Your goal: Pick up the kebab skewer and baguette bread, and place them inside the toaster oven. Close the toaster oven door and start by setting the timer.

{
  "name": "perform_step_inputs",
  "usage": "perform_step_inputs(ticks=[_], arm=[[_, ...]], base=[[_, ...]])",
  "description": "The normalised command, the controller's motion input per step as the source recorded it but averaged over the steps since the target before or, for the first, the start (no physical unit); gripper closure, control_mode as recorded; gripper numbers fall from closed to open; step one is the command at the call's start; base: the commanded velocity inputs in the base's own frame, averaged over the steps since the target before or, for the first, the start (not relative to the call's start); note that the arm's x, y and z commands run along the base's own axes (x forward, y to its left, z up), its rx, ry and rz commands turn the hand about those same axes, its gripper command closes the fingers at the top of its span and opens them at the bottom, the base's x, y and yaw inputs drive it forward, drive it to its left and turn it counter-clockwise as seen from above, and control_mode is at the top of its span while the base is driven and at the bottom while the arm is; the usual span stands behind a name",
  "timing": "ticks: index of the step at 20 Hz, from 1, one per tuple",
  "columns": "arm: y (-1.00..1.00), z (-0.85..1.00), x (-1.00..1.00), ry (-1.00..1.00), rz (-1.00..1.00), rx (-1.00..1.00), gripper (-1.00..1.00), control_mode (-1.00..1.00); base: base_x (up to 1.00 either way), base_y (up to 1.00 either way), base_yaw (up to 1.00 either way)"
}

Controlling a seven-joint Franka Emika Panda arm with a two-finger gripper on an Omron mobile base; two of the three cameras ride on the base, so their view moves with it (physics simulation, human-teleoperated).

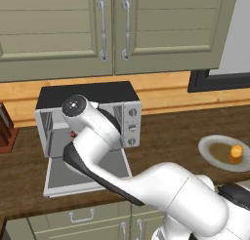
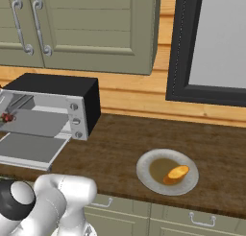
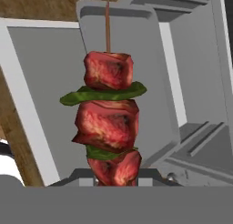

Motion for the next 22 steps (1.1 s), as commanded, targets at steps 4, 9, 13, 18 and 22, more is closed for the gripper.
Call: perform_step_inputs(ticks=[4, 9, 13, 18, 22], arm=[[0.46, 0.0, 0.52, 0.01, 0.0, -0.02, 1.0, -1.0], [0.4, -0.03, 0.44, 0.03, 0.0, -0.03, 1.0, -1.0], [0.17, -0.1, 0.38, 0.0, 0.0, 0.0, 1.0, -1.0], [0.22, -0.01, 0.37, 0.0, 0.0, 0.0, 1.0, -1.0], [0.08, -0.15, 0.21, 0.01, 0.01, 0.0, 1.0, -1.0]], base=[[0.0, 0.0, 0.0], [0.0, 0.0, 0.0], [0.0, 0.0, 0.0], [0.0, 0.0, 0.0], [0.0, 0.0, 0.0]])
